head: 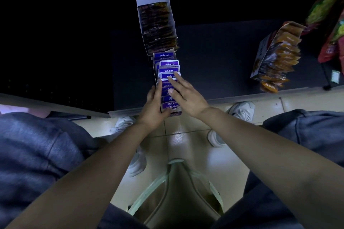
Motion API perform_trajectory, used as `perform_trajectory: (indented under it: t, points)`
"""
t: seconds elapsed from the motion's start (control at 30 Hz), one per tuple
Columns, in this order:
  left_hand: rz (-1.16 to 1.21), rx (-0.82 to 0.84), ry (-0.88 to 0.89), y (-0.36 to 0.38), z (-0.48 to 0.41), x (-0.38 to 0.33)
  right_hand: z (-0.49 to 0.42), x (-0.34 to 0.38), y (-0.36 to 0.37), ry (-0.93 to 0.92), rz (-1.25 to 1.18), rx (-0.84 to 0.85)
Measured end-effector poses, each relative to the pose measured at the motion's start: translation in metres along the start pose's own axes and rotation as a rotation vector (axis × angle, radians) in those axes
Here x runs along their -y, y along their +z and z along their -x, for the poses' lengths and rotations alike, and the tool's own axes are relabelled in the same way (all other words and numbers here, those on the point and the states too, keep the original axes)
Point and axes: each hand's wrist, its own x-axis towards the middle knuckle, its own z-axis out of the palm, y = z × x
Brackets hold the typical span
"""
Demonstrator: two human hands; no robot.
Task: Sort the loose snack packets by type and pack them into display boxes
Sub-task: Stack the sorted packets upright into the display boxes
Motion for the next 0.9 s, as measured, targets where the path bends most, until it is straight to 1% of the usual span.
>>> perform_trajectory:
  t: [0.07, 0.1, 0.17, 0.23, 0.33, 0.43, 0.5, 0.57, 0.6, 0.63, 0.7, 0.77, 0.8, 0.9]
  points:
    - [0.004, 0.013, 0.0, -0.001, 0.0, -0.001, 0.001, -0.004, -0.001, 0.0, -0.073, 0.028]
    - [0.007, 0.013, 0.0, -0.001, 0.0, -0.001, 0.001, -0.005, -0.002, -0.013, -0.062, 0.029]
    - [0.035, 0.011, -0.002, -0.001, 0.001, -0.002, 0.001, -0.006, -0.005, -0.057, 0.04, -0.023]
    - [0.053, 0.004, -0.002, 0.0, 0.001, -0.002, -0.004, -0.003, -0.004, -0.063, 0.074, -0.103]
    - [0.019, 0.004, -0.026, 0.0, 0.0, -0.001, -0.009, -0.001, 0.003, -0.006, 0.035, -0.088]
    - [0.047, 0.029, -0.014, 0.001, 0.001, -0.003, -0.006, -0.01, 0.004, -0.088, 0.014, -0.077]
    - [0.067, 0.036, -0.01, 0.001, 0.001, -0.006, -0.006, -0.012, -0.002, -0.1, -0.079, -0.076]
    - [0.077, 0.022, -0.055, 0.001, -0.002, -0.005, -0.008, -0.007, -0.009, -0.026, -0.281, -0.161]
    - [0.093, 0.022, -0.096, 0.001, -0.003, -0.005, -0.009, -0.004, -0.012, 0.066, -0.386, -0.21]
    - [0.125, 0.036, -0.145, 0.0, -0.006, -0.003, -0.011, -0.003, -0.013, 0.191, -0.488, -0.219]
    - [0.225, 0.084, -0.216, -0.002, -0.007, -0.005, -0.011, -0.003, -0.011, 0.401, -0.611, -0.102]
    - [0.318, 0.1, -0.181, -0.001, -0.009, -0.007, -0.01, -0.002, -0.004, 0.426, -0.659, 0.041]
    - [0.331, 0.102, -0.149, 0.0, -0.01, -0.009, -0.009, 0.0, -0.001, 0.414, -0.689, 0.053]
    - [0.352, 0.093, -0.115, 0.008, -0.01, -0.014, -0.004, 0.003, -0.002, 0.43, -0.766, -0.006]
